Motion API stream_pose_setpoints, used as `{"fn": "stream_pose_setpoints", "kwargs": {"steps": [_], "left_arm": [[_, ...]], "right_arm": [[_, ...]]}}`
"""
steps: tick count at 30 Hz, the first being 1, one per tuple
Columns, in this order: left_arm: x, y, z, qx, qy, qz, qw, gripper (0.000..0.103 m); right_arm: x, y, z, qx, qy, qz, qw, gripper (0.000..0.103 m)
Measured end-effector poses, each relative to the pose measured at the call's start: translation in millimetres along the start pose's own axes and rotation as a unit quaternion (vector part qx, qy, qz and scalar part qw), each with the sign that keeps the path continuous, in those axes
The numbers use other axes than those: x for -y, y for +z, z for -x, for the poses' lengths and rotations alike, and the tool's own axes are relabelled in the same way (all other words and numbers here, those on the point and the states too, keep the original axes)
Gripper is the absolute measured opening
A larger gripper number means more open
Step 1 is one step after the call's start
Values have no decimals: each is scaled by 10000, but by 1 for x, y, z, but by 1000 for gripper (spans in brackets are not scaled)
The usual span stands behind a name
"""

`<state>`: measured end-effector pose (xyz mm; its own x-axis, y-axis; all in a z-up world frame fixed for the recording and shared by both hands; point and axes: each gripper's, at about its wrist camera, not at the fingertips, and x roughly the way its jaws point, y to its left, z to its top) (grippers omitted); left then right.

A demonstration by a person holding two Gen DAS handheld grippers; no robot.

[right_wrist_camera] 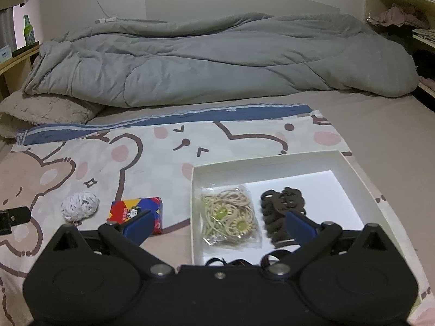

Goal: Organize objects
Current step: 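Grasp the red-yellow-blue card box with the right gripper while the left grasps the cloth ball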

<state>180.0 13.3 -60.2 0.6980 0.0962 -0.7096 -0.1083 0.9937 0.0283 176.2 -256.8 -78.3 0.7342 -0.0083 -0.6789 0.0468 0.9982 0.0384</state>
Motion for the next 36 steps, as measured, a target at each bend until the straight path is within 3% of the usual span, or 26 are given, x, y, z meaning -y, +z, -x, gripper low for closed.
{"fn": "stream_pose_setpoints", "kwargs": {"steps": [10, 16, 30, 36], "left_arm": [[3, 6, -12, -10, 84, 59, 9999, 103], [-2, 8, -24, -117, 182, 490, 9986, 103], [1, 12, -75, -363, -344, 874, 9949, 103], [3, 11, -97, -456, -363, 954, 9937, 103]], "right_arm": [[-28, -1, -12, 296, 314, 30, 9991, 103], [-49, -6, -26, 146, 421, 256, 9987, 103], [-75, -10, -63, -19, 641, 298, 9975, 103], [-90, -12, -82, 67, 817, 795, 9935, 103]]}}
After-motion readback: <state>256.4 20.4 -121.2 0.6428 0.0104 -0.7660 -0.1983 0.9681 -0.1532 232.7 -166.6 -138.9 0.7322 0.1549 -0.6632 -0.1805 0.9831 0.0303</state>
